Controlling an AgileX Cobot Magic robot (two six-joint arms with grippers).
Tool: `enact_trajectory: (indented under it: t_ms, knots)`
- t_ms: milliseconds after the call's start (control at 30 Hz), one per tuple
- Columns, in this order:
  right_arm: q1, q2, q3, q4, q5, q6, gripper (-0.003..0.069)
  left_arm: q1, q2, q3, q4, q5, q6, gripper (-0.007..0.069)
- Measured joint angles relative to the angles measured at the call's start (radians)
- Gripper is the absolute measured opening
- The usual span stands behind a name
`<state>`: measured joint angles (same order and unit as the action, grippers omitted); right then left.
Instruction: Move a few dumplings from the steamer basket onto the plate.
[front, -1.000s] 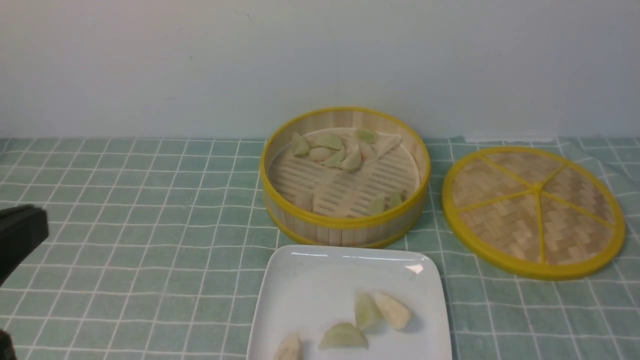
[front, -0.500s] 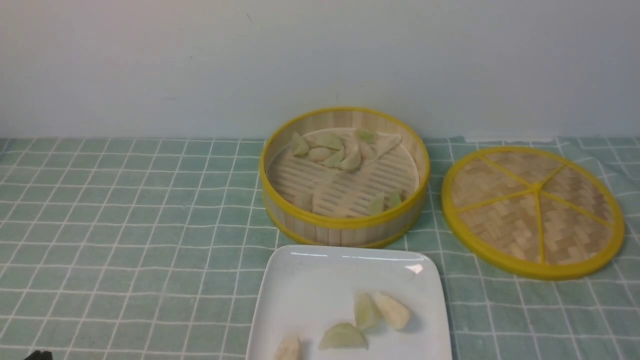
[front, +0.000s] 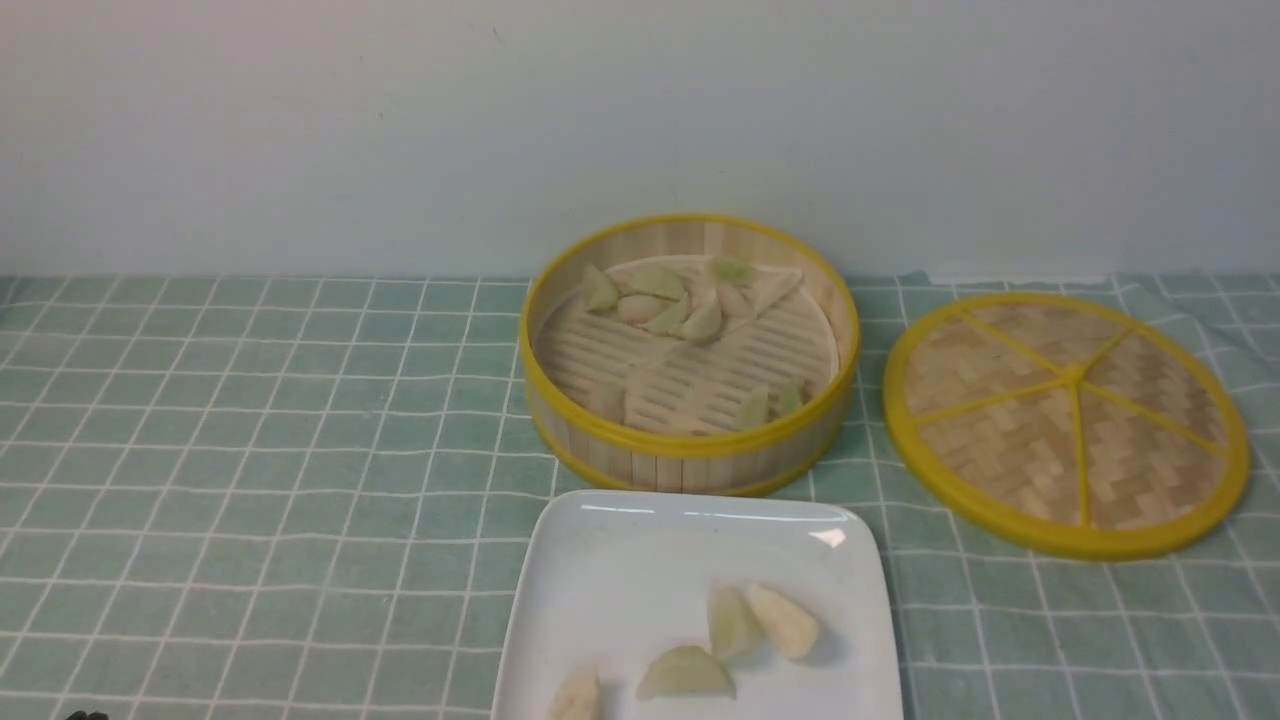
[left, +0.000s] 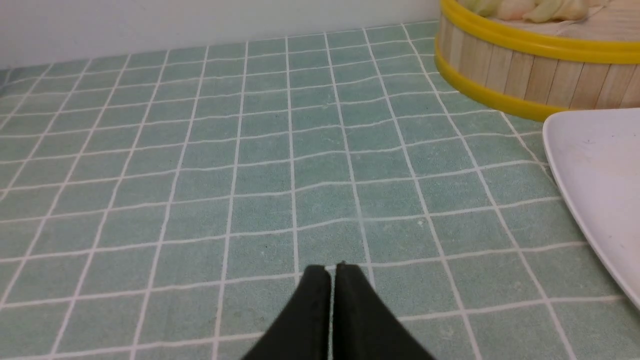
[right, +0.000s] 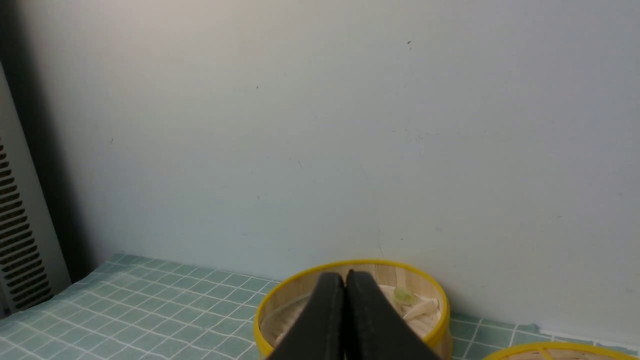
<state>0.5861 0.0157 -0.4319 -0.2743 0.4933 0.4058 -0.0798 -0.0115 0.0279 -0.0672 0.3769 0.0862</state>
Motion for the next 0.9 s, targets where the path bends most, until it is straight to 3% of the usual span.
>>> enact_trajectory:
  t_ms: [567, 733, 900]
  knots:
    - [0.0, 0.0, 0.0, 0.017, -0.001, -0.002, -0.0013, 0.0, 0.0, 0.0, 0.0, 0.0, 0.0, -0.0006]
    - [0.0, 0.0, 0.036, 0.12, -0.083, -0.113, -0.0013, 0.0, 0.0, 0.0, 0.0, 0.0, 0.0, -0.0006]
    - [0.0, 0.0, 0.078, 0.146, -0.145, -0.179, -0.0013, 0.0, 0.0, 0.0, 0.0, 0.0, 0.0, -0.0006]
